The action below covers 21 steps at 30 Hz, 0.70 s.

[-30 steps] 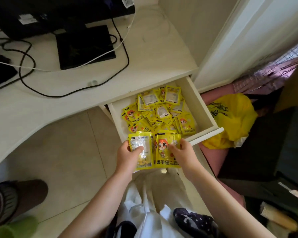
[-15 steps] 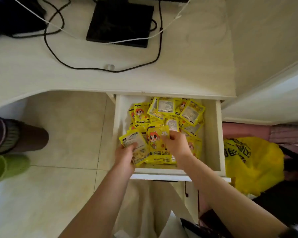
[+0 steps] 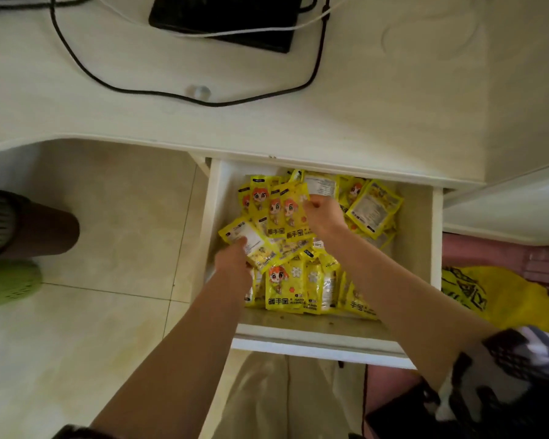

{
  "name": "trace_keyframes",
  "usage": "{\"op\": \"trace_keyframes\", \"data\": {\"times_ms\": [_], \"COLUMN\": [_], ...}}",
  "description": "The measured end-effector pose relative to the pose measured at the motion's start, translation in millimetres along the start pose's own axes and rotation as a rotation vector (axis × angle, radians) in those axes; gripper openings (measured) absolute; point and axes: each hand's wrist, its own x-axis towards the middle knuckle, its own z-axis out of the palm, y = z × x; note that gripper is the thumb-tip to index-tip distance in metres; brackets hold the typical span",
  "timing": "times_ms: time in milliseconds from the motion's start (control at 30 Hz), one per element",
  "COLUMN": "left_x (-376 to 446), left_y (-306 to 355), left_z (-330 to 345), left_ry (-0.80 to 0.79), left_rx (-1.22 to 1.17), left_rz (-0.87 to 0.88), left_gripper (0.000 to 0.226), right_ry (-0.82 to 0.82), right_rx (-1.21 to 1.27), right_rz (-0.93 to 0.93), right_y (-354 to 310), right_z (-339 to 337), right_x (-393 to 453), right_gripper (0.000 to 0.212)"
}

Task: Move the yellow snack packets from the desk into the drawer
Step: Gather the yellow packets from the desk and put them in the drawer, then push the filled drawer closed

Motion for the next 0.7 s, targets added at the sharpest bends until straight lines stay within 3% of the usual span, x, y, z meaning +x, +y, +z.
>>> {"op": "trace_keyframes", "data": {"times_ms": [167,333,600,700], "left_x": [5,-10,-43,-55], "left_y": [-2,-4,-12,-16], "left_z": [-10,-18,-37,-49], "left_ry": [0.019,0.033,-0.073,-0.112], "left_rx": [0.237,0.327,0.516,0.528], "left_rz": [0.111,0.136,0.301,0.322], "left_gripper": [0.04,0.024,0.013,0.028], "right_ry": [0.073,0.082,0.128,0.135], "right_rx": [-0.156,-0.189,-0.086,-0.005], "right_rz": [0.027,0.039,0.058,0.053], "right_y": [16,31,54,66], "right_z": [-19,-34,-33,-35], "right_x": [-1,-22,-71,-96], "right_gripper": [0.02,0.042,0.04,0.033]}}
